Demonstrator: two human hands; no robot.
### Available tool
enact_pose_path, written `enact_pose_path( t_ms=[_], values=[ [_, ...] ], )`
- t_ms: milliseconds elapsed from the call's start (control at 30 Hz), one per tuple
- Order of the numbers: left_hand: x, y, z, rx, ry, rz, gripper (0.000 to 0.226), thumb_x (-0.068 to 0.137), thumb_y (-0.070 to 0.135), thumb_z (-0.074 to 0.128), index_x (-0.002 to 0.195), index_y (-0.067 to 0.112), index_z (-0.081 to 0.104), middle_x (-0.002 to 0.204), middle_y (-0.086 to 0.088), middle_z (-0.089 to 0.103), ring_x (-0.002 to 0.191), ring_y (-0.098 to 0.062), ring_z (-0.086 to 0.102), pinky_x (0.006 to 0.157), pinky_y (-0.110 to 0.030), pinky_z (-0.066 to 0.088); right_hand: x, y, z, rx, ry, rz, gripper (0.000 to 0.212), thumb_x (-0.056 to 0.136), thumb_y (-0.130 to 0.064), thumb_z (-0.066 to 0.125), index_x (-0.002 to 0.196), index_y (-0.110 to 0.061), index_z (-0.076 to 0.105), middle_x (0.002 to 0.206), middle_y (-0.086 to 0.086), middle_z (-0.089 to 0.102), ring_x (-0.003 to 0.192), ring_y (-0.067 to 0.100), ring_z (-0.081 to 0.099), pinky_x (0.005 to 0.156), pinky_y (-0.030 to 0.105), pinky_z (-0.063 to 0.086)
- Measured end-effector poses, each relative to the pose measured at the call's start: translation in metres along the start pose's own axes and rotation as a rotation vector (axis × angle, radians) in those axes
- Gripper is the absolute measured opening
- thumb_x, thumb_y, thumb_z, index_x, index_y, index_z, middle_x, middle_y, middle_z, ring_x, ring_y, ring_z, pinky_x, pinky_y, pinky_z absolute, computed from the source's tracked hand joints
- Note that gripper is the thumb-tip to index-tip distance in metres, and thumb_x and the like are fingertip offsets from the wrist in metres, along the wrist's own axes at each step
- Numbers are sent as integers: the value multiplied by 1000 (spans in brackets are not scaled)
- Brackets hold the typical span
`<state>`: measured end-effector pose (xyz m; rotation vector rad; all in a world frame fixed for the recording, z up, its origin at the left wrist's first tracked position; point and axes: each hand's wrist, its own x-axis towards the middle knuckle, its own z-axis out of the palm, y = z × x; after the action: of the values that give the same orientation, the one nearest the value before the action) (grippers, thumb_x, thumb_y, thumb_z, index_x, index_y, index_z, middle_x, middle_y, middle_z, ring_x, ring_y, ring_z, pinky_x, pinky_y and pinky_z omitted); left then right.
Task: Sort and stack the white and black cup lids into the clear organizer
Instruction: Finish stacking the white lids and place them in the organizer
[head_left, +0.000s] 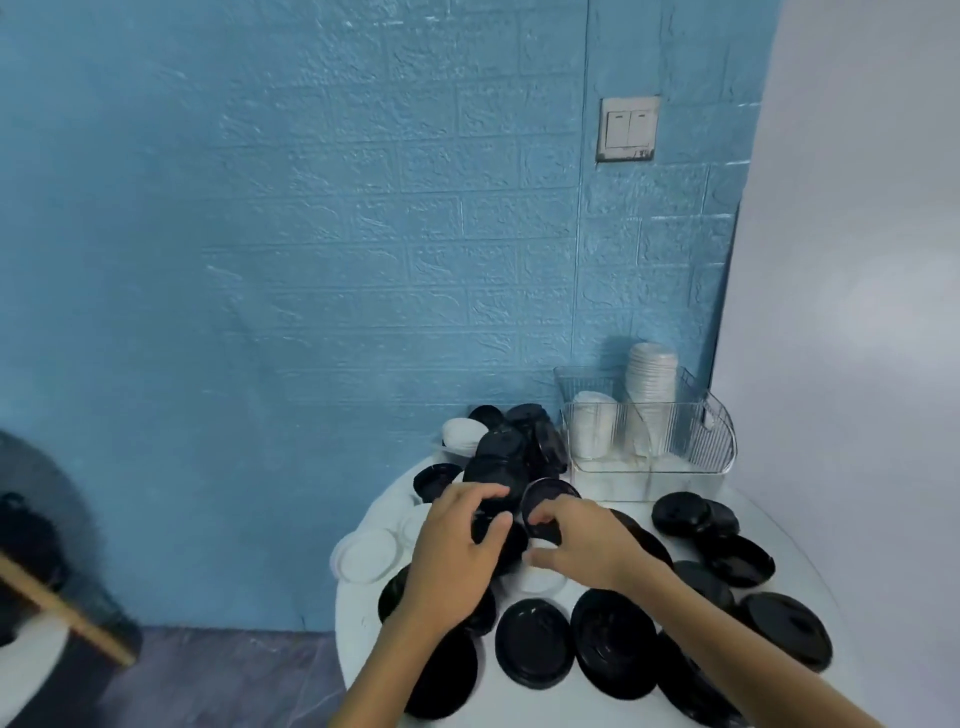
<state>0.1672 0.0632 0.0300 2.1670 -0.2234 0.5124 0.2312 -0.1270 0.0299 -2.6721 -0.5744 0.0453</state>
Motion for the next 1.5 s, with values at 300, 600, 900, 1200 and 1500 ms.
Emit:
enact_pose_path(
  t_ms=[300, 600, 900, 1200, 1500],
  values=[
    [-78, -13, 12, -39, 123, -13, 28, 99, 21, 67, 117, 42, 67, 123, 29, 56, 125, -2, 54, 98, -9, 39, -2, -13, 13, -161, -105, -3, 64, 66, -66, 77, 102, -14, 65, 92, 2, 69, 87, 22, 64, 76, 36, 54],
    [-89, -20, 24, 38, 52, 17, 26, 99, 35, 56, 122, 37, 68, 125, 29, 52, 126, -1, 49, 100, -9, 35, -6, -6, 10, -167, -56, 91, 78, 63, -57, 86, 125, -19, 58, 120, 2, 63, 110, 26, 60, 94, 40, 51],
    [-86, -25, 34, 68, 64, 67, 24, 98, 30, 58, 120, 36, 67, 125, 27, 52, 122, 0, 49, 101, -5, 31, -16, 4, 6, -217, -8, 98, 84, 61, -51, 91, 132, -30, 50, 123, -2, 48, 114, 24, 51, 94, 41, 49],
    [-87, -31, 39, 124, 79, 118, 26, 99, 34, 53, 120, 35, 68, 129, 23, 51, 122, 1, 48, 100, -11, 38, -9, 2, 10, -242, 119, 55, 45, 82, -33, 80, 109, -24, 45, 103, -4, 58, 91, 23, 56, 69, 34, 39],
    [-89, -13, 31, 46, 190, 164, 30, 100, 34, 54, 127, 29, 68, 126, 16, 58, 121, -6, 53, 103, -24, 44, -77, -23, -26, 53, 511, -22, 22, 87, -13, 73, 103, -28, 72, 96, -17, 59, 79, 9, 56, 73, 29, 46]
  ],
)
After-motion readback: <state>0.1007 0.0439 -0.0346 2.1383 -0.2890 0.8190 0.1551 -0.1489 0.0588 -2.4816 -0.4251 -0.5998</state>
